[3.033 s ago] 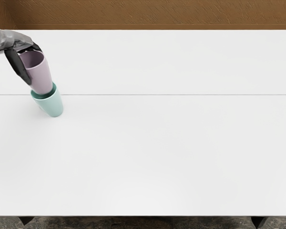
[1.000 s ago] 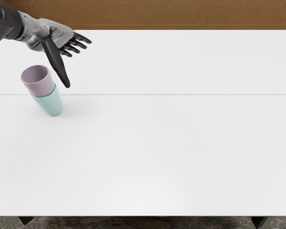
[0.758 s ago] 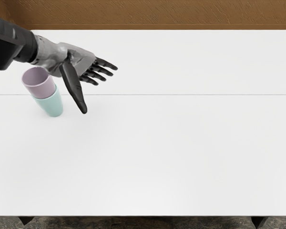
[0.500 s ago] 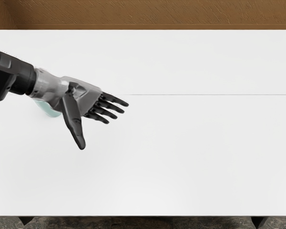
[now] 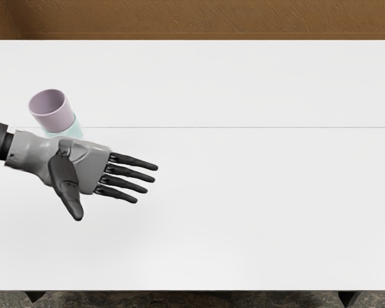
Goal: Pick up cup and place in cup with left hand
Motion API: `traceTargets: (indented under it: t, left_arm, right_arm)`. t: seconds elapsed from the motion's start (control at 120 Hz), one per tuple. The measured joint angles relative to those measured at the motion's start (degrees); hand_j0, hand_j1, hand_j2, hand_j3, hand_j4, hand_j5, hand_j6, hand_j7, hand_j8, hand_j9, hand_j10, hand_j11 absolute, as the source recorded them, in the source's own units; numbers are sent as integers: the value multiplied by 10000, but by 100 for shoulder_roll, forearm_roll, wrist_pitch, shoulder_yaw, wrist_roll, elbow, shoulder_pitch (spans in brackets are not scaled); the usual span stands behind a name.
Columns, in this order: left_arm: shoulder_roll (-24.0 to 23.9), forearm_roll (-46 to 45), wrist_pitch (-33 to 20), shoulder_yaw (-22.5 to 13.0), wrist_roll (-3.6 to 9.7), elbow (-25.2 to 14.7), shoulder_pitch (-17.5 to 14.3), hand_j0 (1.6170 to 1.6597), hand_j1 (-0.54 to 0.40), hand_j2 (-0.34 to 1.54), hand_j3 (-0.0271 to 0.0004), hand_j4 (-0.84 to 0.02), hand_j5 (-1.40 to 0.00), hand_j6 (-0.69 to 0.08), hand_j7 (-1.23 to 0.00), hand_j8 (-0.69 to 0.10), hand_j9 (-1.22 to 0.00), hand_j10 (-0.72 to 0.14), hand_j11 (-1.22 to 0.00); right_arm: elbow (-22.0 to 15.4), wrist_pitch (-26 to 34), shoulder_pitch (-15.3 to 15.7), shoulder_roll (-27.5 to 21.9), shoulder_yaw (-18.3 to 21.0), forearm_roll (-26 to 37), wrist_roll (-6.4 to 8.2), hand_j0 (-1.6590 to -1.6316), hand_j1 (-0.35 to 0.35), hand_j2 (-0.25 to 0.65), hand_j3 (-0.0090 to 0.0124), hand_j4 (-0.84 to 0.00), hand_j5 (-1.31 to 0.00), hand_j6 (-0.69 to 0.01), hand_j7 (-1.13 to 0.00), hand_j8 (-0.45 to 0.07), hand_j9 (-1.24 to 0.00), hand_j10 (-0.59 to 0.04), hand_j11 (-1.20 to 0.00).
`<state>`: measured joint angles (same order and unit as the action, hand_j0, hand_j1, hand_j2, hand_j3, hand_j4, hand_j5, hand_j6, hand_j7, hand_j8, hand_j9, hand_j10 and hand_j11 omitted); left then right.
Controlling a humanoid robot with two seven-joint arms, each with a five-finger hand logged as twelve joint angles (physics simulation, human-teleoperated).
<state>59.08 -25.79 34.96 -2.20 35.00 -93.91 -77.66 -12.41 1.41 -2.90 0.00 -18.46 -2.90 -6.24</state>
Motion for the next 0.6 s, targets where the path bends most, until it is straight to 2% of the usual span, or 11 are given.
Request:
traceTargets:
  t: [0.067, 0.225, 0.333, 0.483, 0.6]
  left_arm:
    - [-19, -15, 4, -12, 0, -13, 186, 16581, 3487, -8, 0, 8, 1, 10, 1, 9, 1, 6, 1]
    - [149, 277, 7, -64, 0, -26, 256, 16581, 3486, -9, 0, 9, 2, 11, 1, 10, 1, 6, 1]
    - [341, 335, 8, -88, 0, -27, 539, 16581, 3486, -11, 0, 9, 2, 12, 1, 10, 1, 6, 1]
    - [898, 402, 9, -106, 0, -13, 565, 16581, 3485, -12, 0, 11, 2, 13, 2, 11, 1, 6, 1]
    - [945, 421, 10, -128, 0, -1, 620, 16581, 3484, -14, 0, 12, 2, 14, 2, 11, 2, 6, 2]
  right_arm:
    - [0, 0, 0, 0, 0, 0, 0, -16581, -3116, -64, 0, -310, -405, -308, -405, -309, -405, -310, -405]
    - [-3, 0, -2, 0, -4, 0, 0, -16581, -3116, -65, 0, -308, -404, -306, -404, -307, -404, -308, -404]
    - [-5, 0, -4, 0, -6, 0, 0, -16581, -3114, -65, 0, -308, -405, -306, -406, -307, -405, -309, -405]
    - [-7, 0, -7, 0, -4, 0, 5, -16581, -3115, -65, 0, -308, -404, -306, -405, -307, -404, -308, -404]
    - [-7, 0, -9, 0, -1, 0, 6, -16581, -3115, -65, 0, -308, -405, -306, -405, -308, -405, -309, -405]
